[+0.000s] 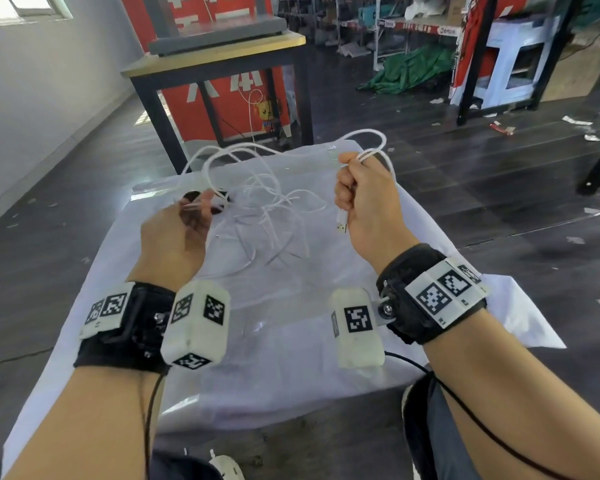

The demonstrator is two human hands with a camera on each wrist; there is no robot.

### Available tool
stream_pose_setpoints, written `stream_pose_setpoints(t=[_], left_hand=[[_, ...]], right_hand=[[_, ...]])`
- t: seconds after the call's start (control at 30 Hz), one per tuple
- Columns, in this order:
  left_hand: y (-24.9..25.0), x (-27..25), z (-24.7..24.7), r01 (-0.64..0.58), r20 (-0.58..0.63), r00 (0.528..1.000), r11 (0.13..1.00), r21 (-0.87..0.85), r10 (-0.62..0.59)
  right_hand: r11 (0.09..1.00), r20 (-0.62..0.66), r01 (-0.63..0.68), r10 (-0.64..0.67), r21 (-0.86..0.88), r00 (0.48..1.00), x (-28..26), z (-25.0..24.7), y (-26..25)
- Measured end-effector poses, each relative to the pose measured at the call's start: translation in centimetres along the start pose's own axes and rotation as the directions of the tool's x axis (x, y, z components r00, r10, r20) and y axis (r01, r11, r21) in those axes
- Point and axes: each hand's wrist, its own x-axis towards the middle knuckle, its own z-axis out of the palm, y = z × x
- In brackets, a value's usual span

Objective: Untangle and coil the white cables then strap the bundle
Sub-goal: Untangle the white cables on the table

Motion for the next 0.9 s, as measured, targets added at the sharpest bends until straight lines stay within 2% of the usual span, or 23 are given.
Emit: stream_pose_setpoints(t=[0.1, 0.17, 0.23, 0.3, 0.33, 0.37, 0.4, 0.43, 0.47, 0.53, 0.67, 0.77, 0.83, 0.9], left_hand=[[-0.1, 1.0, -1.7, 0.058, -0.103, 0.993, 0.996, 0.069, -0.050], [-0.4, 1.1, -2.2, 0.058, -0.172, 0.985, 0.987, 0.149, -0.032], [-0.4, 1.2, -2.5, 0.038, -0.214, 0.977, 0.973, 0.226, 0.012], [-0.5, 1.4, -2.8, 0.049, -0.221, 0.974, 0.910, 0.412, 0.048], [-0.5, 1.5, -2.9, 0.037, -0.208, 0.973, 0.819, 0.572, 0.101], [-0.4, 1.4, -2.8, 0.002, -0.173, 0.967, 0.673, 0.740, 0.187], [-0.3, 1.1, -2.5, -0.065, -0.088, 0.954, 0.482, 0.874, 0.287], [-0.3, 0.7, -2.1, -0.161, 0.046, 0.928, 0.285, 0.945, 0.369], [-0.3, 0.2, -1.6, -0.267, 0.193, 0.890, 0.131, 0.955, 0.413], [-0.5, -0.2, -0.6, -0.432, 0.408, 0.820, -0.034, 0.901, 0.402], [-1.4, 0.1, 0.9, -0.534, 0.544, 0.791, -0.120, 0.837, 0.281], [-1.8, -0.4, 1.4, -0.622, 0.658, 0.700, -0.217, 0.753, 0.278], [-1.8, -0.8, 1.8, -0.691, 0.720, 0.652, -0.205, 0.693, 0.237], [-1.6, -1.4, 2.3, -0.751, 0.756, 0.637, -0.102, 0.653, 0.151]], right_hand=[[0.991, -0.100, 0.088, -0.078, 0.100, 0.992, 0.2, -0.2, -0.1], [0.984, -0.147, 0.122, -0.102, 0.131, 0.984, 0.1, -0.4, -0.2], [0.985, -0.162, 0.117, -0.097, 0.124, 0.982, 0.1, -0.5, -0.2], [0.992, -0.144, 0.079, -0.065, 0.095, 0.987, 0.2, -0.5, 0.1], [0.995, -0.130, 0.053, -0.043, 0.079, 0.991, 0.2, -0.5, 0.3], [0.998, -0.113, 0.026, -0.019, 0.057, 0.993, 0.2, -0.3, 0.5], [1.000, -0.092, -0.002, 0.004, 0.027, 0.996, 0.2, -0.3, 0.7], [1.000, -0.065, -0.026, 0.025, -0.006, 0.998, 0.1, -0.2, 0.9], [0.998, -0.034, -0.045, 0.044, -0.038, 0.998, 0.0, -0.1, 1.0], [0.994, 0.038, -0.072, 0.075, -0.082, 0.996, -0.1, 0.1, 1.1], [0.986, 0.220, -0.123, 0.146, -0.117, 0.965, -0.4, 0.2, 0.6], [0.973, 0.395, -0.216, 0.233, -0.087, 0.889, -0.7, 0.3, 0.1], [0.958, 0.501, -0.273, 0.278, -0.085, 0.819, -0.9, 0.3, -0.1], [0.939, 0.583, -0.326, 0.325, -0.106, 0.745, -1.1, 0.4, -0.3]])
